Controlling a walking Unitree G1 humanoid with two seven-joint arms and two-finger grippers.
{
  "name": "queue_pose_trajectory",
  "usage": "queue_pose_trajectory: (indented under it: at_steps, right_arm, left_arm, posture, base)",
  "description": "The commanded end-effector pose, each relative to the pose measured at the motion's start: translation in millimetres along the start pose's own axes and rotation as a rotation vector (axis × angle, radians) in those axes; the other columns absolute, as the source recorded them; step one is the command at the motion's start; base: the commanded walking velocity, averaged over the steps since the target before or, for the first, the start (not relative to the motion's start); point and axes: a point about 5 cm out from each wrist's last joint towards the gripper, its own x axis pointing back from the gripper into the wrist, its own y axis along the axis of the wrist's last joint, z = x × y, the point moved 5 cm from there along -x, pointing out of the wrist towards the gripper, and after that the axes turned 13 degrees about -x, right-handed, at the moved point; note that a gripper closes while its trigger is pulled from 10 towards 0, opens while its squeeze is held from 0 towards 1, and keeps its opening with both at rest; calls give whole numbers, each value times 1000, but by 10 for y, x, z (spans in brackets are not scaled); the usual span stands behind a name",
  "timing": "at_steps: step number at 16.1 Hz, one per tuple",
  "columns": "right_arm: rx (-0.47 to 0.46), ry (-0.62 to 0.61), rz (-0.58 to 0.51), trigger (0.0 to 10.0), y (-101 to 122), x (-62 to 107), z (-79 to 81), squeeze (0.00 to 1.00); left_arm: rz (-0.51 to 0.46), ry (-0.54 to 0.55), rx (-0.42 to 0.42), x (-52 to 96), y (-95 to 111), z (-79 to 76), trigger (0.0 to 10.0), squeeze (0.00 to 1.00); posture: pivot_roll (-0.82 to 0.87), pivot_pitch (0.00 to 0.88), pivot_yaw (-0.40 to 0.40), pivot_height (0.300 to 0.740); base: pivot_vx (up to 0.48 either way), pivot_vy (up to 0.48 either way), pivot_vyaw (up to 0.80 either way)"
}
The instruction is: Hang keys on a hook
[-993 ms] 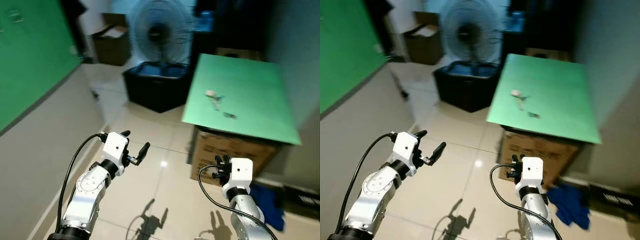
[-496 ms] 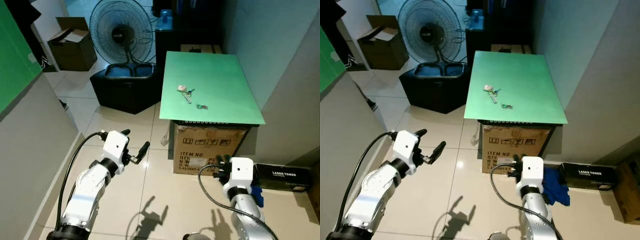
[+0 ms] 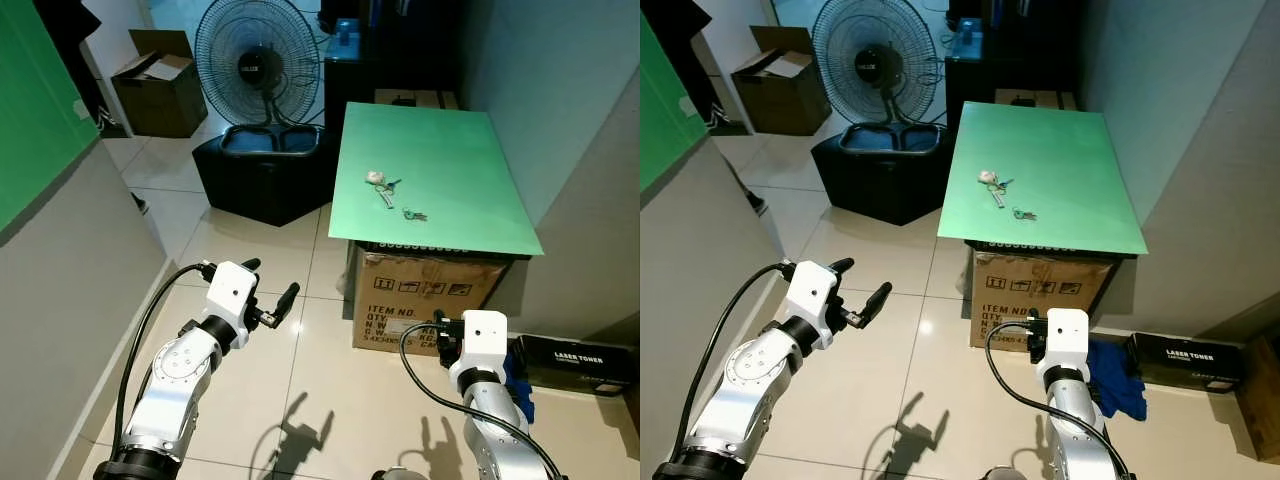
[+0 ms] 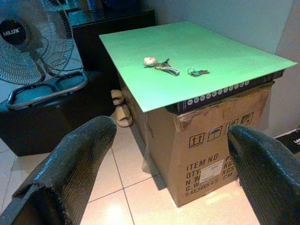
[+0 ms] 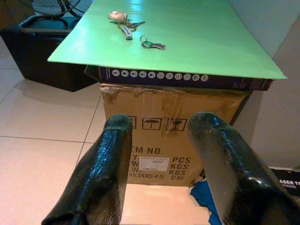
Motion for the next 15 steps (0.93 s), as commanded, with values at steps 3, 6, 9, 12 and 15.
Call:
queue_pose_trajectory:
  at_steps: [3,6,9,12,15]
  right_arm:
    - [-6,-5,-12,10000,25,-3,-16,1000]
    - [27,24,4,10000,-12,13,42,1000]
    - [45,91,-1,10000,-2,39,178,0]
    - [34,73,-8,10000,-5,52,156,0]
    - [36,74,1,10000,-20,54,155,0]
  left_arm:
    - [27,-7,-47,-16,-32,-14,10000,0]
    - [16,-16,-49,-24,-20,-36,10000,0]
    - [-5,-30,-42,-16,28,-25,10000,0]
    - [-11,-28,-60,-21,28,-44,10000,0]
    - [11,-26,-58,-46,1,-33,10000,0]
  posture:
    - [-51,0,59,722]
    - [-52,0,60,722]
    - [-56,0,62,722]
    - [-60,0,69,722]
    - [-63,0,73,722]
  base:
    - [0,0,0]
    - [0,0,0]
    - [105,-120,0]
    - [90,-416,0]
    - [0,-147,0]
